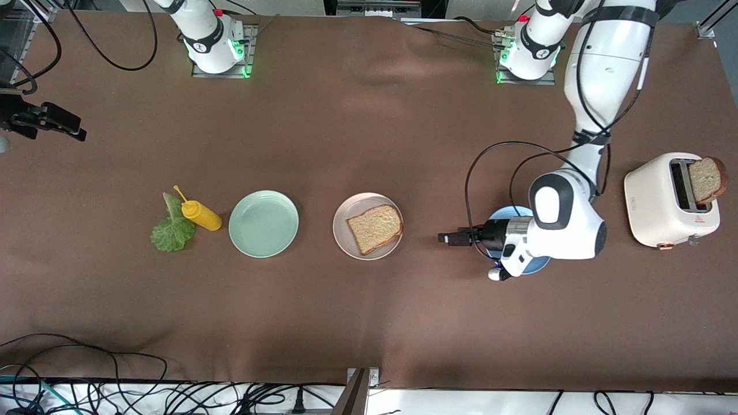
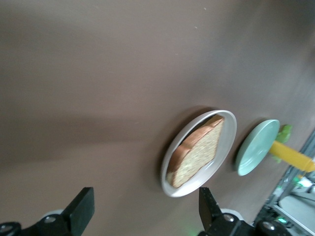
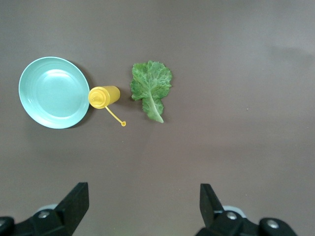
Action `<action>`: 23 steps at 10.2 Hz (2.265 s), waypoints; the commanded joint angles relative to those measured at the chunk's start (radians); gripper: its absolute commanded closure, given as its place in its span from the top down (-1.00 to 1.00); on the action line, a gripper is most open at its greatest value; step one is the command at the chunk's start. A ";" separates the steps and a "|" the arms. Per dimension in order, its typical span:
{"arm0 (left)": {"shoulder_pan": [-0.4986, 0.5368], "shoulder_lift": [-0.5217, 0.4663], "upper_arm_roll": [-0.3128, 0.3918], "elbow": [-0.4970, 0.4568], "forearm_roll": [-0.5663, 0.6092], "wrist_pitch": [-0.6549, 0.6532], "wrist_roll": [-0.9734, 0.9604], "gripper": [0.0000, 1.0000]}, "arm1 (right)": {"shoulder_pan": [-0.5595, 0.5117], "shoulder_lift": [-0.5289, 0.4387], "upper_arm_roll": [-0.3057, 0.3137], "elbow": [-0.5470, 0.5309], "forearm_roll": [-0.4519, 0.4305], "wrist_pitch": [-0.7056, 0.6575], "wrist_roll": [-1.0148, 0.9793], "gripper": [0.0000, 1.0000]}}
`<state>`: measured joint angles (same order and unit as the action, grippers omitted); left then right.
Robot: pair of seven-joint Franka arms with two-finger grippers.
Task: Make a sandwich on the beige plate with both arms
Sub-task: 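Release the bread and raise the left gripper back toward the toaster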
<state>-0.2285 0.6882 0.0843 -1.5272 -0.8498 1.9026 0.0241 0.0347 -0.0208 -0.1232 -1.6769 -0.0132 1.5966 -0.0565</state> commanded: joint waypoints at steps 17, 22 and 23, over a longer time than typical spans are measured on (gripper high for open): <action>0.216 -0.631 -0.037 -0.122 0.846 -0.409 0.069 1.00 | -0.069 0.499 -0.021 0.008 -0.017 0.360 -0.094 1.00; 0.345 -0.644 -0.183 -0.137 0.867 -0.407 0.071 1.00 | -0.036 0.562 0.010 -0.082 -0.008 0.471 -0.086 1.00; 0.344 -0.644 -0.181 -0.137 0.867 -0.407 0.071 1.00 | -0.026 0.567 0.020 -0.116 -0.007 0.511 -0.082 1.00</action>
<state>0.1021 0.0754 -0.0818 -1.6326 -0.0111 1.4853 0.0714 0.0032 0.5582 -0.1148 -1.7329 -0.0163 2.0532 -0.1383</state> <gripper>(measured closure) 0.000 0.000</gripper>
